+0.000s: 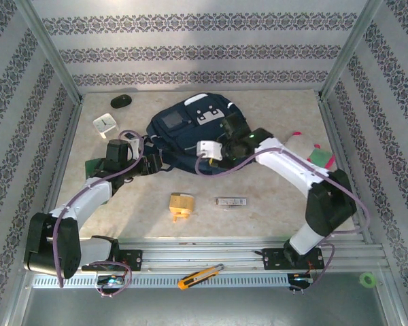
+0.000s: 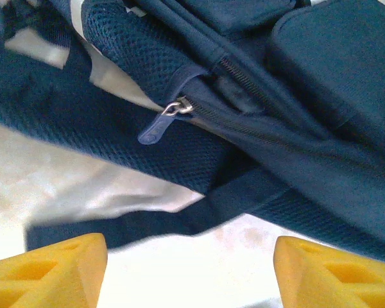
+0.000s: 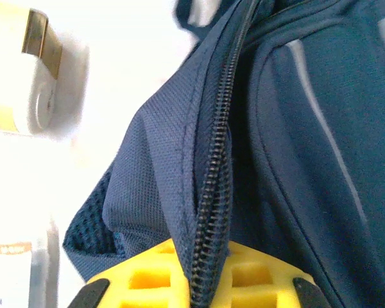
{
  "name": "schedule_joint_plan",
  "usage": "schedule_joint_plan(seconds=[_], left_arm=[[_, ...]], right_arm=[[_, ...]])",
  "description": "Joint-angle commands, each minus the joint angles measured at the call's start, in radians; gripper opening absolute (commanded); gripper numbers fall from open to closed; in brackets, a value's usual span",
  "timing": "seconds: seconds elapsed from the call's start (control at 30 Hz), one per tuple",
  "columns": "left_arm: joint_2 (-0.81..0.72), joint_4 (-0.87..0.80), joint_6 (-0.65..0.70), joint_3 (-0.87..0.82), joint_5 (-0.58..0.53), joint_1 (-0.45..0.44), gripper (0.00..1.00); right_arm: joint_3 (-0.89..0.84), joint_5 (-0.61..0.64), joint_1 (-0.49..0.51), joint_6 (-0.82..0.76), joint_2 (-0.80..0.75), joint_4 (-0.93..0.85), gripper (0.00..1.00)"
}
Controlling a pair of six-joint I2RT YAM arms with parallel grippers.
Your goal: Pack books, pencil case, and school supplies into a backpack
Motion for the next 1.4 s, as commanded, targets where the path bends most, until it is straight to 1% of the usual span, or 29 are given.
schedule_joint_plan(seconds=[0.0,0.1,0.2,0.27,0.37,0.47,0.57,0.67,0.83,0.93,1.03,1.13,1.23,1.27,1.37], left_arm=[[0.007,0.283,0.039,-0.071,0.084,0.009,0.65],[0.022,0.444,0.056,-0.128,0.095,0.0,0.62],[0.065,0.481,0.113,-0.129,0.088,-0.018,0.61],[0.106,0.512,0.124,-0.121,0.085,-0.024,0.61],[0.181,0.603,0.132,-0.119,0.075,-0.034,0.57],[0.26,0.661,0.156,-0.098,0.08,-0.046,0.55],[0.325,0.706,0.179,-0.072,0.094,-0.063,0.55],[0.382,0.776,0.176,-0.055,0.098,-0.071,0.54],[0.459,0.847,0.168,-0.025,0.121,-0.074,0.48],[0.481,0.862,0.168,-0.014,0.129,-0.076,0.42],[0.485,0.876,0.176,-0.018,0.138,-0.077,0.32],[0.475,0.858,0.188,-0.018,0.14,-0.077,0.15],[0.452,0.825,0.201,-0.022,0.155,-0.077,0.02],[0.441,0.807,0.206,-0.021,0.169,-0.078,0.0],[0.407,0.763,0.215,-0.023,0.216,-0.077,0.0]], right_arm=[[0.112,-0.081,-0.044,-0.095,-0.043,-0.121,0.0],[0.164,-0.08,-0.08,-0.12,-0.031,-0.153,0.0],[0.193,-0.085,-0.099,-0.135,-0.026,-0.162,0.0],[0.205,-0.091,-0.105,-0.139,-0.026,-0.163,0.0],[0.213,-0.1,-0.105,-0.14,-0.029,-0.164,0.0],[0.212,-0.112,-0.105,-0.135,-0.034,-0.159,0.0],[0.211,-0.119,-0.106,-0.127,-0.037,-0.159,0.0],[0.208,-0.118,-0.103,-0.124,-0.041,-0.159,0.0],[0.206,-0.117,-0.103,-0.117,-0.044,-0.152,0.0],[0.202,-0.109,-0.103,-0.107,-0.045,-0.145,0.0],[0.197,-0.106,-0.102,-0.098,-0.046,-0.137,0.0],[0.191,-0.101,-0.1,-0.085,-0.045,-0.127,0.0],[0.179,-0.043,-0.096,-0.039,-0.04,-0.088,0.0],[0.178,-0.018,-0.095,-0.027,-0.036,-0.081,0.0],[0.17,0.034,-0.09,0.034,-0.028,-0.046,0.0]])
